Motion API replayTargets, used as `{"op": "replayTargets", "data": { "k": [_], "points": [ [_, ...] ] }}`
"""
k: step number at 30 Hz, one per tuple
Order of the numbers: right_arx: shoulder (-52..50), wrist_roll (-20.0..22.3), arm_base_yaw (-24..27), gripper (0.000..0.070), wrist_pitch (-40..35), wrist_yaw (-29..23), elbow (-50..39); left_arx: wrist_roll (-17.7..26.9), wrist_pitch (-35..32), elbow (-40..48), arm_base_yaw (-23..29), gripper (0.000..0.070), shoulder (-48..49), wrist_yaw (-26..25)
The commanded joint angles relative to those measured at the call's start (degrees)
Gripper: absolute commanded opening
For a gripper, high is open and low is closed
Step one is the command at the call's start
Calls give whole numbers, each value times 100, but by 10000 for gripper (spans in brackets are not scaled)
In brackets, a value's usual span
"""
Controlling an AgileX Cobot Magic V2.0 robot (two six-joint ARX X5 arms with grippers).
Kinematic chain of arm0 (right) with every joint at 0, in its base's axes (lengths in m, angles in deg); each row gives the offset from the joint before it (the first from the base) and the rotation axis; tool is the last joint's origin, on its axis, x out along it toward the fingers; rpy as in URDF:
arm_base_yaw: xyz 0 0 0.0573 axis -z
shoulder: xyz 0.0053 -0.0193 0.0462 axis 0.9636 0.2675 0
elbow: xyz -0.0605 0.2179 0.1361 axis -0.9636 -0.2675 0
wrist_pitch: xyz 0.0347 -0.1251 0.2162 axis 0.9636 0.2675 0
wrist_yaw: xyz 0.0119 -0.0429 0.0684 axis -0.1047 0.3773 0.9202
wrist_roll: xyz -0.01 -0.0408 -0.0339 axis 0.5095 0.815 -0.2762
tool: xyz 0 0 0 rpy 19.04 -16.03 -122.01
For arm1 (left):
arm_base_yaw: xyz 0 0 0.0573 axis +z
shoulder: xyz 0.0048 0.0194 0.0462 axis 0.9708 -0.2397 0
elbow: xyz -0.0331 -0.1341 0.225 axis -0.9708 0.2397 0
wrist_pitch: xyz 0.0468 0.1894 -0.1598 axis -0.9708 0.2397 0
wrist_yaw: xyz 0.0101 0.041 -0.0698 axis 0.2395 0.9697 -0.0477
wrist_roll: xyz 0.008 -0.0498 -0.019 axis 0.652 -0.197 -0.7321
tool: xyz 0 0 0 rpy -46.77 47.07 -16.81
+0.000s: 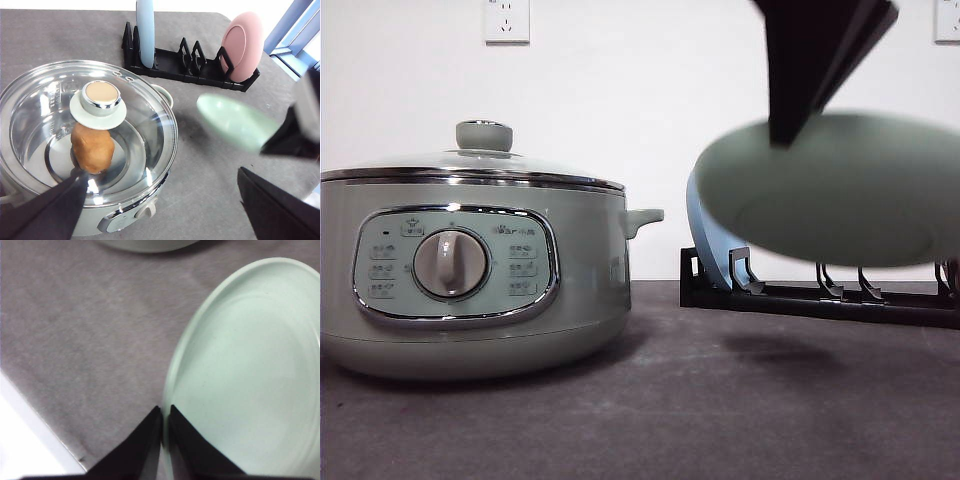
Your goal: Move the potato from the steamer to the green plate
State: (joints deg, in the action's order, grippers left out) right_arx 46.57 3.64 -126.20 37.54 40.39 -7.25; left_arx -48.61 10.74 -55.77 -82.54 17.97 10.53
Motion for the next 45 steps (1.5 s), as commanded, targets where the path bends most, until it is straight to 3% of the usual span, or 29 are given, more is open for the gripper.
{"op": "replayTargets", "data": {
  "k": [1, 14, 28, 30, 33, 35, 45],
  "points": [
    [60, -181, -192, 6, -229, -109, -112, 70, -70, -136, -13, 606, -32, -31],
    [315, -432, -773, 6, -1194, -315, -1086, 70, -70, -136, -13, 606, -31, -31],
    [1231, -448, -852, 9, -1814, -353, -1326, 68, -63, -136, -13, 606, -31, -31],
    [1278, -483, -853, 39, -1884, -148, -1326, 68, -63, -136, -13, 606, -31, -31],
    [1293, -557, -853, 217, -2046, -88, -1326, 68, -63, -136, -13, 606, -31, -31],
    [1293, -585, -850, 290, -2119, -122, -1324, 68, -63, -136, -13, 606, -31, -31],
    [1047, -588, -825, 297, -2139, -169, -1280, 70, -63, -136, -13, 606, -31, -31]
  ]
}}
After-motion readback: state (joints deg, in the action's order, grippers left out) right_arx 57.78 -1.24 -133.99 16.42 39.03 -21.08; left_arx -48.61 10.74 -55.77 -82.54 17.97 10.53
